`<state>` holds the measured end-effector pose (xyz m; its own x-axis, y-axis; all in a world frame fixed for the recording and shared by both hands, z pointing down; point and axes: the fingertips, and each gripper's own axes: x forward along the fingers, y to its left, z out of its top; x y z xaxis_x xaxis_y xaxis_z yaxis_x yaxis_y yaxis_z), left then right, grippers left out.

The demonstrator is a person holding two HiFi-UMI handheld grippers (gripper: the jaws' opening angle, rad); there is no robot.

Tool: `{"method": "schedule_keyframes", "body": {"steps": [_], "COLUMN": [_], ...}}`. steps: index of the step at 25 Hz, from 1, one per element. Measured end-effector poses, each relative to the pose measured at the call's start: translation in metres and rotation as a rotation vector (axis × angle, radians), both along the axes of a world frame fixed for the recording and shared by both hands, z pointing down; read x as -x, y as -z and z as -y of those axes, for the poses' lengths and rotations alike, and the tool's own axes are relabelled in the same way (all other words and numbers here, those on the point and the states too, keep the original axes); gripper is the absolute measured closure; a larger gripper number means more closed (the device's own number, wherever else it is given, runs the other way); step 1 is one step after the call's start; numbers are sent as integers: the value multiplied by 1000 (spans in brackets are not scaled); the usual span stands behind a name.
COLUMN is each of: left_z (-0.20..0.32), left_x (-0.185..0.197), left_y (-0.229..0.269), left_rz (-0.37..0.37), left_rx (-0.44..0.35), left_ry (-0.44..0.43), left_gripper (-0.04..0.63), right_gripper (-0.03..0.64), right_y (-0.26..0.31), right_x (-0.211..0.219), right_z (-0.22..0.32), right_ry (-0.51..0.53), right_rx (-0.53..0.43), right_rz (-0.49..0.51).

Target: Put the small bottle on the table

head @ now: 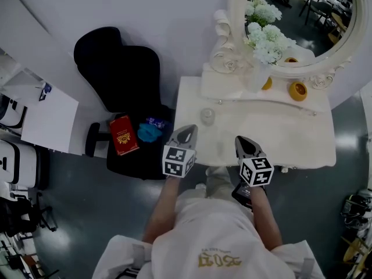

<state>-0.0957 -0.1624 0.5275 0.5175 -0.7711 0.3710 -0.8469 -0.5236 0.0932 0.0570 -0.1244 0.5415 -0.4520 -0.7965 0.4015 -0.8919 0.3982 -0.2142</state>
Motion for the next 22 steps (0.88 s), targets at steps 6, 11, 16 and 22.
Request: {"method": "schedule_keyframes", "body": {"steps": [6,11,16,22], "left_z": [-6,-8,-7,-7], "left_x": [8,10,11,8], "left_y": [-1,-1,0,-2], "left_rz": [13,13,-2,-6], "left_rx": [-6,-5,-4,-2], "left_ry": [11,9,10,-4], "left_gripper": [578,578,580,579], "right_gripper": [603,604,603,604], "right_y": [-3,1,0,-1], "right_x": [6,6,6,7], "right_z": [-7,-8,-8,-8], "right_ry": [10,3,3,16], "right_rx": [4,-2,2,3], "right_rz": [1,3,-1,-11]}}
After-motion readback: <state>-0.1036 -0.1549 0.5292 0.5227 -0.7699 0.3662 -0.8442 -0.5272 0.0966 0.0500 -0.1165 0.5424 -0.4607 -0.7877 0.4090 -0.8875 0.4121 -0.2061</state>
